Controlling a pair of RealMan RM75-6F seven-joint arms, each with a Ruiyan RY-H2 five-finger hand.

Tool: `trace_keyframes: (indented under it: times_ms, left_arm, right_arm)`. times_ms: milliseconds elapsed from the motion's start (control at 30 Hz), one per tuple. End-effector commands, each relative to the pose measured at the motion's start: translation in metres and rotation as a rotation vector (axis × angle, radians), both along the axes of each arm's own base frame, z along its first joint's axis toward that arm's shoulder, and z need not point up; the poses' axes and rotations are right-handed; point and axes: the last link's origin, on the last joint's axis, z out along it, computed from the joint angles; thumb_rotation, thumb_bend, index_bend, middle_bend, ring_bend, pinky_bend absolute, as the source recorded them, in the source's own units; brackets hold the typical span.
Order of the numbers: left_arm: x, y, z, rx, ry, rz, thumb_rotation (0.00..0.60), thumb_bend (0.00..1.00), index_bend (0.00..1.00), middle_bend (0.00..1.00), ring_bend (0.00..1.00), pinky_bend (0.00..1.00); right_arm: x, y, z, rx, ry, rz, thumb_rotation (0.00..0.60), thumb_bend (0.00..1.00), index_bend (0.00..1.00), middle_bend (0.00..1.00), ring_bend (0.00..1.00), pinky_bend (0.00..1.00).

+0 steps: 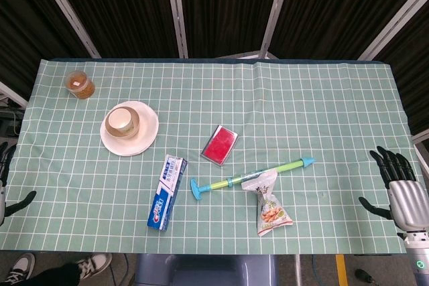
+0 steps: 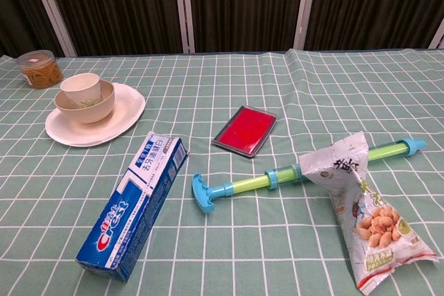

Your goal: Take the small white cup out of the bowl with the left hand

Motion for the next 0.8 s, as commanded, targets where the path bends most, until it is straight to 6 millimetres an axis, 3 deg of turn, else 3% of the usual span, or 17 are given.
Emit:
trace_keyframes:
  times_ms: [33,333,533,800]
  left_arm:
    - [0.0,0.0,0.0,0.0,0.001,-0.001,0.6,0.17,0.0,0.0,0.0,0.0]
    - [0.001,0.001,-0.003,-0.01,0.005,-0.008,0.6,0.17,0.0,0.0,0.0,0.0]
    - [0.009,0.016,-0.011,-0.044,0.013,-0.03,0.6,0.17,0.0,0.0,0.0,0.0]
    - [0.036,0.078,-0.027,-0.112,0.027,-0.083,0.6,0.16,0.01,0.0,0.0,0.0]
  right_arm:
    - [0.0,0.0,0.0,-0.001,-0.001,0.0,0.6,0.09,0.01,0.0,0.0,0.0]
    - [0.001,0.0,0.001,-0.004,-0.006,0.003,0.6,0.09,0.01,0.0,0.0,0.0]
    - [0.0,-0.001,0.003,-0.01,-0.01,-0.009,0.6,0.09,0.01,0.0,0.0,0.0]
    - [0.0,-0.002,0.002,-0.005,-0.015,0.0,0.6,0.09,0.01,0.0,0.0,0.0]
